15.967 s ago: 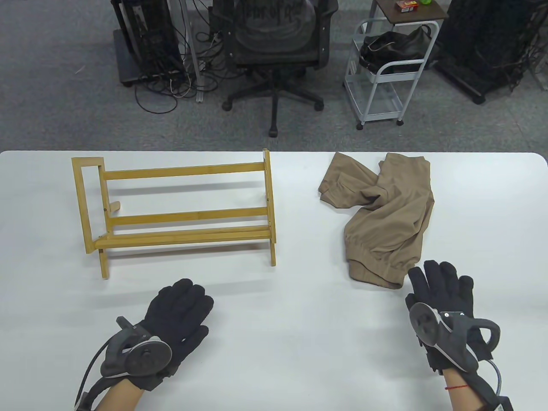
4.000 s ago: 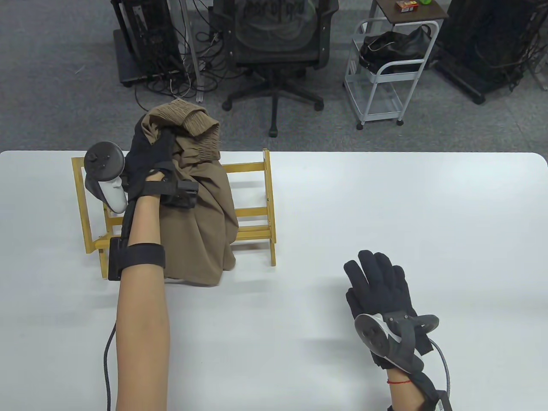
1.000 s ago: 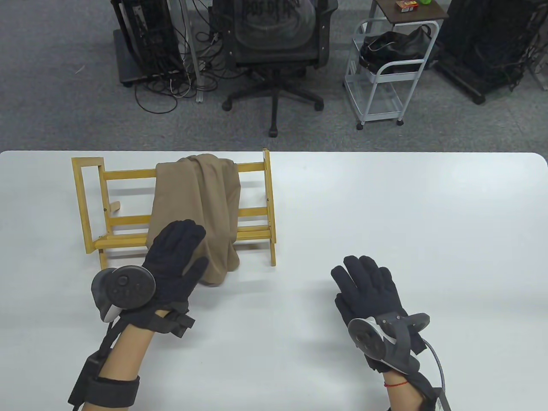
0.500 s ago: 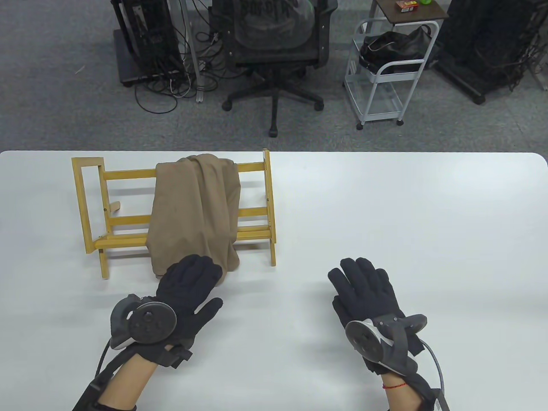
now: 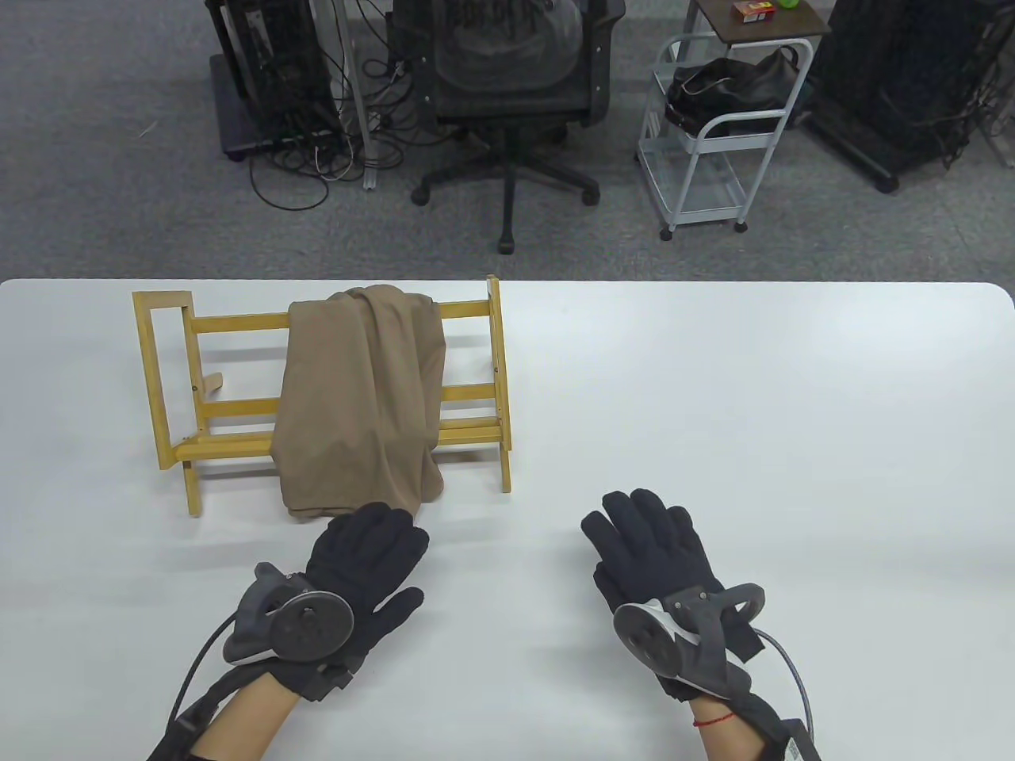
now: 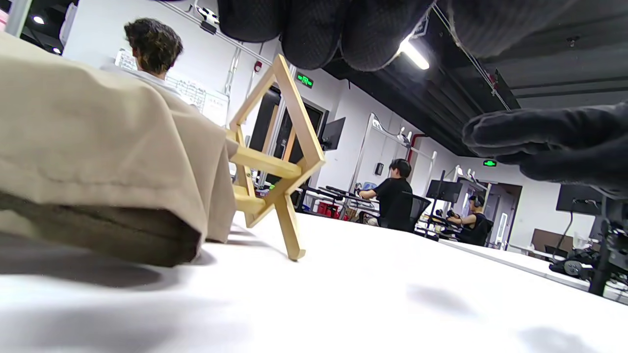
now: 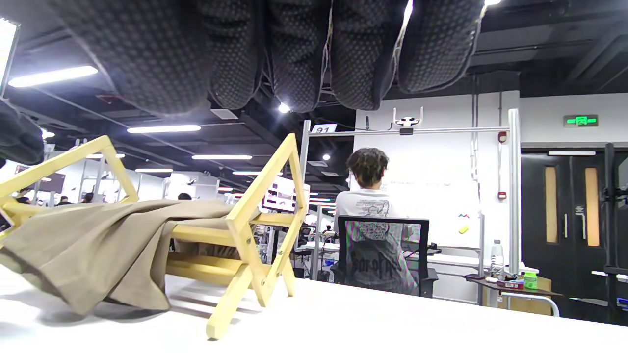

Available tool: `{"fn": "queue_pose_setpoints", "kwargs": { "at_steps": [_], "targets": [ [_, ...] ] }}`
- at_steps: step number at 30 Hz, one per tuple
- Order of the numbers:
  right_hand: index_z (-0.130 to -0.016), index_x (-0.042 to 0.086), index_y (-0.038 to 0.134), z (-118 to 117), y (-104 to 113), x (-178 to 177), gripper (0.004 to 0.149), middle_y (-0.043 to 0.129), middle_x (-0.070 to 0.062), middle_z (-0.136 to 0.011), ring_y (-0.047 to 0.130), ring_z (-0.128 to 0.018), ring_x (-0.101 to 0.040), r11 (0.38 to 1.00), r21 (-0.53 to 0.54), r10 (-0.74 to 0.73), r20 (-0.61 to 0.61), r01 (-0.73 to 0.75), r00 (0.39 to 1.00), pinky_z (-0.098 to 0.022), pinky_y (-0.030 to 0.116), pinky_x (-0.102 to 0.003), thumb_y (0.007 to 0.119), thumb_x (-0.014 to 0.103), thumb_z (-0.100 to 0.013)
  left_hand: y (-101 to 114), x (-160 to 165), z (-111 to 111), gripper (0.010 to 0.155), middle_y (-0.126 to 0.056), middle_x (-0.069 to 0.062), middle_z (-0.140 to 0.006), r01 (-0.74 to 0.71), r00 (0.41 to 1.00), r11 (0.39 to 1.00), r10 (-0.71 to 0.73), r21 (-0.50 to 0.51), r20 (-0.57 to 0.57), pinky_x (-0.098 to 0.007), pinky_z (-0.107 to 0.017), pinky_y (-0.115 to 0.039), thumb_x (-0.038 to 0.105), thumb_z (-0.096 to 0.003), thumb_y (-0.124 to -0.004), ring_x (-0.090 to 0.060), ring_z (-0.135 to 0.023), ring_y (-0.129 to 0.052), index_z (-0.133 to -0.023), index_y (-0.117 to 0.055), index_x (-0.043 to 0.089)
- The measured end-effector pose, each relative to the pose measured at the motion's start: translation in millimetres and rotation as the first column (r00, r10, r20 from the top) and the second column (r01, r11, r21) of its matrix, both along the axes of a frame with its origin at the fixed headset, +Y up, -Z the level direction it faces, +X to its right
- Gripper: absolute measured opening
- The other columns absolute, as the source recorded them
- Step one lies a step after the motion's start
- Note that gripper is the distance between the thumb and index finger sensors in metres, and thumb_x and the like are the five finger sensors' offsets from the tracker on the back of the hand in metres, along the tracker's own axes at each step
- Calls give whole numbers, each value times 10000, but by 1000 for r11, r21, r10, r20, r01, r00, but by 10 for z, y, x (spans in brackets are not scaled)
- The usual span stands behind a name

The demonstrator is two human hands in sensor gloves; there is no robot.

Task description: Hang shorts on book rack

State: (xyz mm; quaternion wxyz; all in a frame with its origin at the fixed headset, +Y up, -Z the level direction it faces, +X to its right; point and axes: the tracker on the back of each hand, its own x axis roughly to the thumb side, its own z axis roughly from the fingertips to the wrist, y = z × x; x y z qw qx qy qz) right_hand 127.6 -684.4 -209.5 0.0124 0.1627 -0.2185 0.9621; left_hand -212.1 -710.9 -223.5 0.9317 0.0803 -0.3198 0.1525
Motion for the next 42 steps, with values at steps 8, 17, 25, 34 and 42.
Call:
{"fn": "queue_pose_setpoints", "kwargs": {
  "at_steps": [8,17,25,34,42],
  "targets": [
    [-971,402,650,15,-39,-84,567,630,64,-1133,673,-1053,-277,1000,-18,20,-31,-20,999,-767,624,-490,767,507,-426,-74,93,14,642,-596,-35,-1144,26,999,999,-25,-27,39,-636,-718,-462,558,-490,-668,-382,-1080,-545,-1064,-611,278],
    [-969,407,650,7,-126,-183,565,629,69,-1133,673,-1054,-274,996,-64,52,-67,-56,996,-769,623,-489,765,509,-425,-87,109,13,641,-591,-32,-1145,24,999,999,-23,-31,48,-636,-719,-461,558,-488,-667,-380,-1082,-543,-1064,-606,283],
    [-969,408,650,9,-136,-209,564,630,68,-1132,673,-1054,-273,995,-80,53,-81,-60,995,-769,624,-487,765,508,-426,-82,111,12,642,-593,-36,-1144,20,998,999,-19,-35,53,-636,-717,-464,558,-488,-668,-382,-1081,-543,-1064,-607,280],
    [-969,408,648,15,-153,-248,566,630,68,-1132,674,-1053,-272,993,-97,65,-93,-74,994,-768,625,-489,764,510,-424,-91,120,15,641,-596,-35,-1144,19,998,999,-16,-42,66,-635,-716,-471,557,-487,-669,-382,-1079,-549,-1062,-610,281],
    [-967,410,650,18,-157,-258,564,632,71,-1131,675,-1053,-273,992,-101,69,-98,-79,993,-770,624,-486,764,510,-424,-93,126,18,640,-597,-35,-1143,20,998,999,-17,-43,66,-635,-716,-472,556,-488,-668,-383,-1079,-549,-1062,-611,280]
  ]
}}
